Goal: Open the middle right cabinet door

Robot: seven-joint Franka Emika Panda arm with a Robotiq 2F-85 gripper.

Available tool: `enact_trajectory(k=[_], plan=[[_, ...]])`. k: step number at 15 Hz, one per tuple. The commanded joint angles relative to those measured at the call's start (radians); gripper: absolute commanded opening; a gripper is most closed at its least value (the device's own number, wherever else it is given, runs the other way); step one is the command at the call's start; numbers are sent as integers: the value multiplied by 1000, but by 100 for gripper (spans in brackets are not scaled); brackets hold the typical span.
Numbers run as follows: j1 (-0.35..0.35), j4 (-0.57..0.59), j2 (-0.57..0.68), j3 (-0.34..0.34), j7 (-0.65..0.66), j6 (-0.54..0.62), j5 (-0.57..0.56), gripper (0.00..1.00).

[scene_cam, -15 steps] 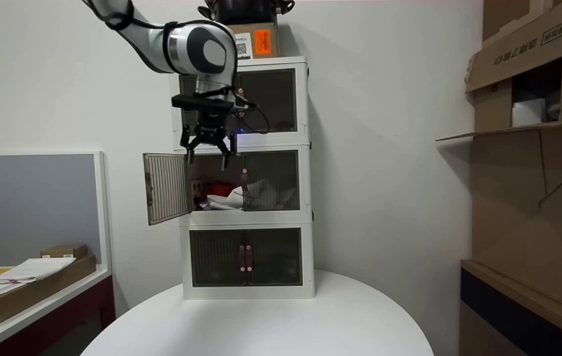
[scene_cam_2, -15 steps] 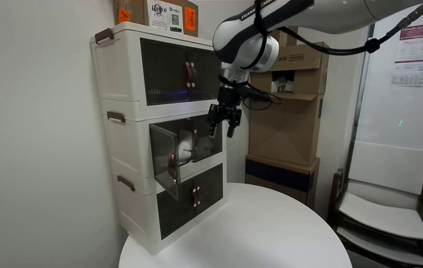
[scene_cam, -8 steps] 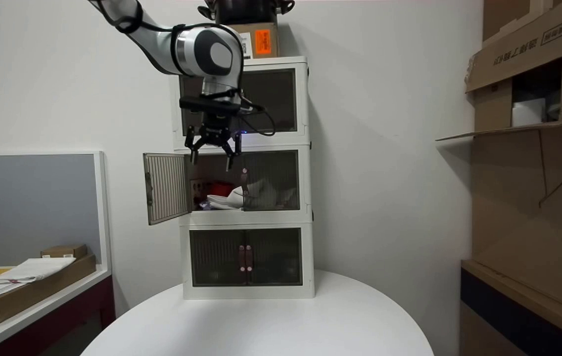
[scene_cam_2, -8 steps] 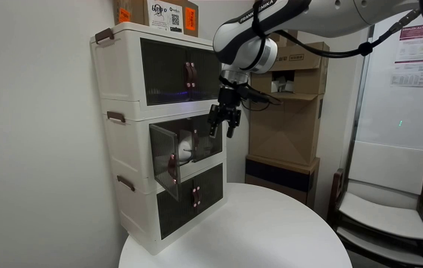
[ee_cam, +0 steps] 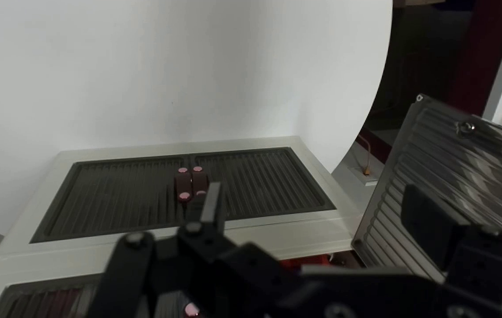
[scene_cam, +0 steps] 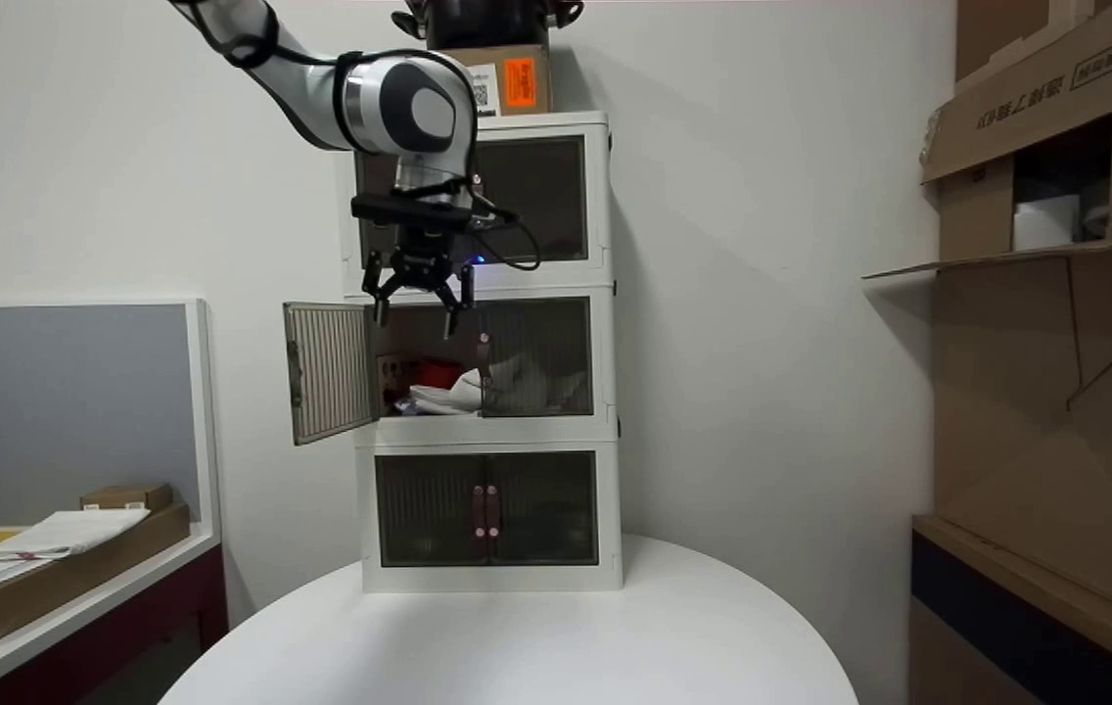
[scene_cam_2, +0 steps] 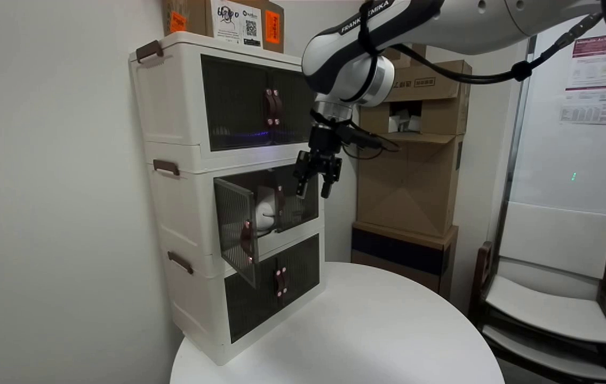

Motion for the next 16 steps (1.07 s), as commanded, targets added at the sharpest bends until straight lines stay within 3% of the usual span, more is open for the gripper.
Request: enact_trajectory(k=[1, 6, 10, 16], plan=[[7, -26, -4, 12, 2, 86, 23, 100], [-17, -90, -10, 12, -66, 238, 159, 100], [-49, -136, 7, 18, -283, 361, 353, 100], [-93, -142, 44, 9, -543, 396, 504, 100]])
